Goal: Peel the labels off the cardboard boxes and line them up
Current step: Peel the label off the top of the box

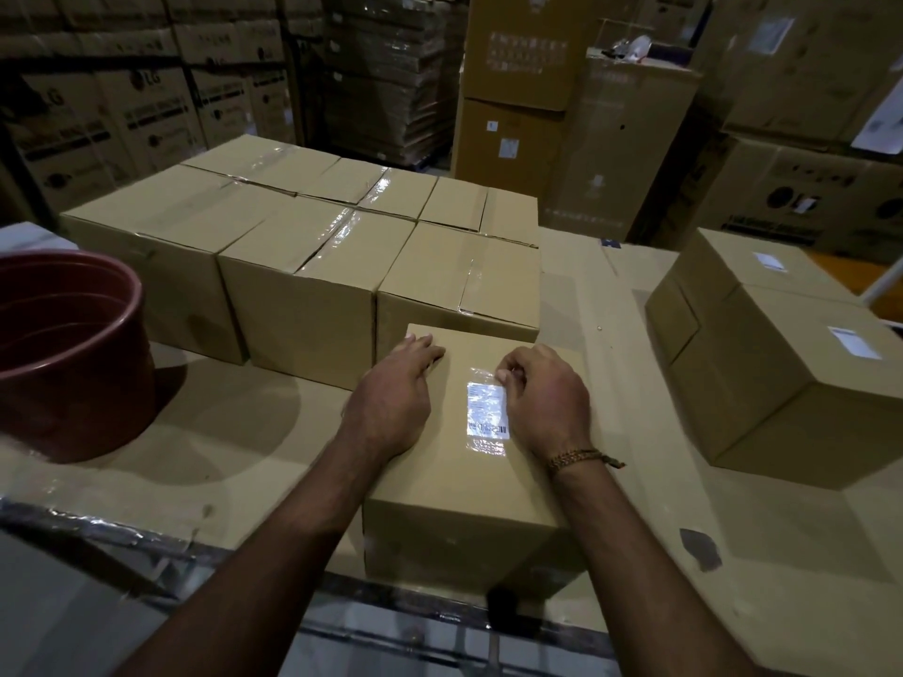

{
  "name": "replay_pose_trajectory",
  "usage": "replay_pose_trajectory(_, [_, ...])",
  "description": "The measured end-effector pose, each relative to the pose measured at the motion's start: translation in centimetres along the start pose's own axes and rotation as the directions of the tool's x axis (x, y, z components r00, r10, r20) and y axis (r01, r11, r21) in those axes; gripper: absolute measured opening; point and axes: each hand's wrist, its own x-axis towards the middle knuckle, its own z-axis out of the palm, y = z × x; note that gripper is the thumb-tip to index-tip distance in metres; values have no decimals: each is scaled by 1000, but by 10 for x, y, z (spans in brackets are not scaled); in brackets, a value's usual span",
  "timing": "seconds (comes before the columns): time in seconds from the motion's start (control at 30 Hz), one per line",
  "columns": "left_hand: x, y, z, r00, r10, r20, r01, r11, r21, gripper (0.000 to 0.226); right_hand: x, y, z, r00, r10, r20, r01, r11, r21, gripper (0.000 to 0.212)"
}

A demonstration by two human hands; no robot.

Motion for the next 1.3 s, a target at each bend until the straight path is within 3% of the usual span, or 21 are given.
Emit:
replay_pose_trajectory(0.77, [-1,1,-1,1000,-7,-3,7,1000,-7,47,-2,6,-3,997,49,56,-54,994,95,12])
replay_pose_trajectory(1.3, [-1,-1,1,1000,0,-17,0,1000,-20,47,-3,10,-13,993,39,112,-71,952,298,9])
